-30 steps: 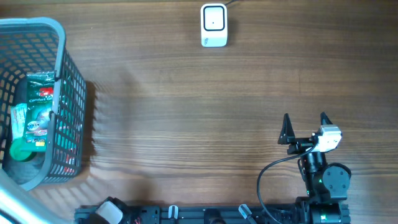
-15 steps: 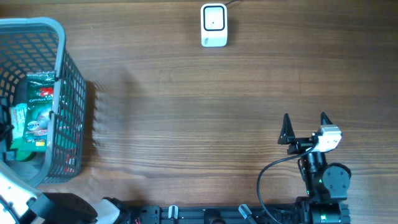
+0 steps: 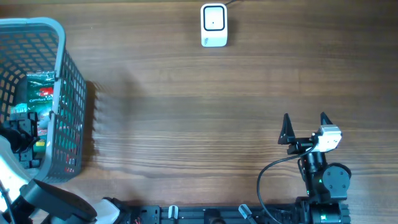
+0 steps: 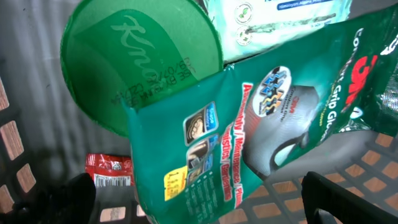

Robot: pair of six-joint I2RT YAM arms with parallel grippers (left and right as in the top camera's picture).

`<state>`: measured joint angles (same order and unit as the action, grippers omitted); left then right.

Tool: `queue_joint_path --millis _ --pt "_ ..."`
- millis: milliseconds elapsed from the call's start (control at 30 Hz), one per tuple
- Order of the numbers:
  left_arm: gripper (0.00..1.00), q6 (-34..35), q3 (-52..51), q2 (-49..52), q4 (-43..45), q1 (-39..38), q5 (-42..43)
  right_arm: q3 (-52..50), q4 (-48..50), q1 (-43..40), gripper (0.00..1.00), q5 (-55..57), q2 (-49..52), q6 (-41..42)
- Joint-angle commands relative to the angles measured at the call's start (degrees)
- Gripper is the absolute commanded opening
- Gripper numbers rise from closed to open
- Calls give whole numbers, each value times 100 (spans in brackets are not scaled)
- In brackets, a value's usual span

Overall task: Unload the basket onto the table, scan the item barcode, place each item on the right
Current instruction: 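Reach the left gripper into the basket and grasp the green 3M packet, then lift the green packet out and place it on the table center-right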

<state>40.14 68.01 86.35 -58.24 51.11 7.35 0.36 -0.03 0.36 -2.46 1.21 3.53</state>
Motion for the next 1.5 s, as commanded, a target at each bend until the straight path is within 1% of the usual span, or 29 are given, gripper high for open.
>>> queue_joint_path --millis 0,200,367,467,600,633,667,700,733,767,900,1033,1133,1267,1300,1367,1467 --pt "100 -70 -160 -28 136 11 11 -4 20 22 100 96 -28 -52" --pt "100 -70 -442 55 411 11 142 -4 20 22 100 96 -28 -52" --pt "100 -70 -444 256 671 -26 507 -4 20 22 100 96 -28 -52" --pt "100 -70 -444 481 975 -256 507 -4 20 22 100 96 -28 -52" --pt "100 -68 -444 868 1493 -754 514 -4 20 22 100 96 -28 -50" --pt "93 -70 -444 964 1674 -927 531 -4 20 22 100 96 -28 -52" --pt "68 -72 -444 1010 1781 -1047 527 -4 20 22 100 96 -28 -50" --pt "38 -72 -444 1021 1910 -1182 525 -4 20 22 100 96 -28 -52" --pt "15 -72 -442 1019 2022 -1274 525 -4 20 22 100 96 -28 -50" --pt "4 -70 -437 1005 2114 -1331 527 -4 20 22 100 96 -28 -50" --pt "4 -72 -275 876 2216 -1298 531 -4 20 22 100 96 -28 -52" --pt "4 -72 273 365 1825 -1095 529 -4 20 22 100 96 -28 -50" --pt "4 -70 857 -345 1384 -896 531 -4 20 22 100 96 -28 -50" --pt "4 -70 1351 -1283 990 -807 529 -4 20 22 100 96 -28 -52" --pt "4 -70 1388 -1464 968 -807 529 -4 20 22 100 96 -28 -52" --pt "4 -66 1399 -2131 885 -809 649 -4 20 22 100 96 -28 -50" --pt "4 -68 1399 -2704 645 -809 1078 -4 20 22 100 96 -28 -52"
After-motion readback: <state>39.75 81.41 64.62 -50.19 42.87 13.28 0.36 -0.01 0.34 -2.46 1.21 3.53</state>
